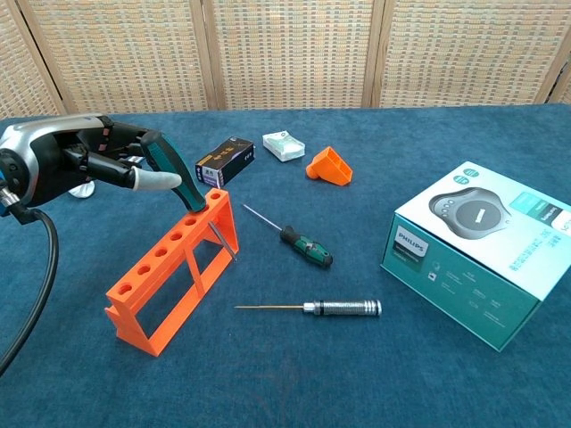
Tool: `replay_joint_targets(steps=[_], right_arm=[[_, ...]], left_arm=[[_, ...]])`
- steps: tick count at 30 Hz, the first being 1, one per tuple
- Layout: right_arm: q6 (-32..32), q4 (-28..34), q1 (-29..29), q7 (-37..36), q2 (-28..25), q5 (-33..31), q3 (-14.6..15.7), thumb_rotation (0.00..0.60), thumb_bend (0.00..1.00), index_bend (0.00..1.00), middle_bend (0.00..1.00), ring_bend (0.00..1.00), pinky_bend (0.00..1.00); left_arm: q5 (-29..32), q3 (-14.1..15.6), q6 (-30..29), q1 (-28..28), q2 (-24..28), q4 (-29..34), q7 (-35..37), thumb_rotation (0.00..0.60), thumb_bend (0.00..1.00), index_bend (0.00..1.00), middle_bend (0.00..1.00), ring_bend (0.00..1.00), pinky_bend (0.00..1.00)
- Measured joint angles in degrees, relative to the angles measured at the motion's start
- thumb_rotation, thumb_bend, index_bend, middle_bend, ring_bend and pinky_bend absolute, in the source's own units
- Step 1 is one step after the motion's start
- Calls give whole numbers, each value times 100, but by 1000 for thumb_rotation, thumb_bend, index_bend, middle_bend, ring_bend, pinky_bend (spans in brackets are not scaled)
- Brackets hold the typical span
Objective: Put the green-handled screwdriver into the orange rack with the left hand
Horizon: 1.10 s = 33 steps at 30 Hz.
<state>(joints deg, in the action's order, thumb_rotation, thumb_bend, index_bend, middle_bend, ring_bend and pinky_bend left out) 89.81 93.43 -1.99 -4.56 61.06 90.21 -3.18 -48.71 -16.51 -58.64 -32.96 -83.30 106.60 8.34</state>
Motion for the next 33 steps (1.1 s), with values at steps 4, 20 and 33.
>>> replay_joint_targets(steps=[4, 20, 33], right_arm=[[4, -1, 2, -6, -1, 4, 1, 600, 258, 0, 0, 0, 0], [12, -6, 4, -12, 2, 11, -1, 600, 258, 0, 0, 0, 0], [0, 2, 3, -8, -3, 10, 4, 600, 257, 0, 0, 0, 0]], left_arm=[[-20, 3, 57, 3, 10, -5, 33, 600, 299, 528, 22, 0, 0], [-321, -72, 100, 74, 128, 98, 288, 600, 301, 426, 1, 0, 0], [-659, -386, -6, 238, 649, 663, 714, 600, 301, 425, 1, 0, 0]])
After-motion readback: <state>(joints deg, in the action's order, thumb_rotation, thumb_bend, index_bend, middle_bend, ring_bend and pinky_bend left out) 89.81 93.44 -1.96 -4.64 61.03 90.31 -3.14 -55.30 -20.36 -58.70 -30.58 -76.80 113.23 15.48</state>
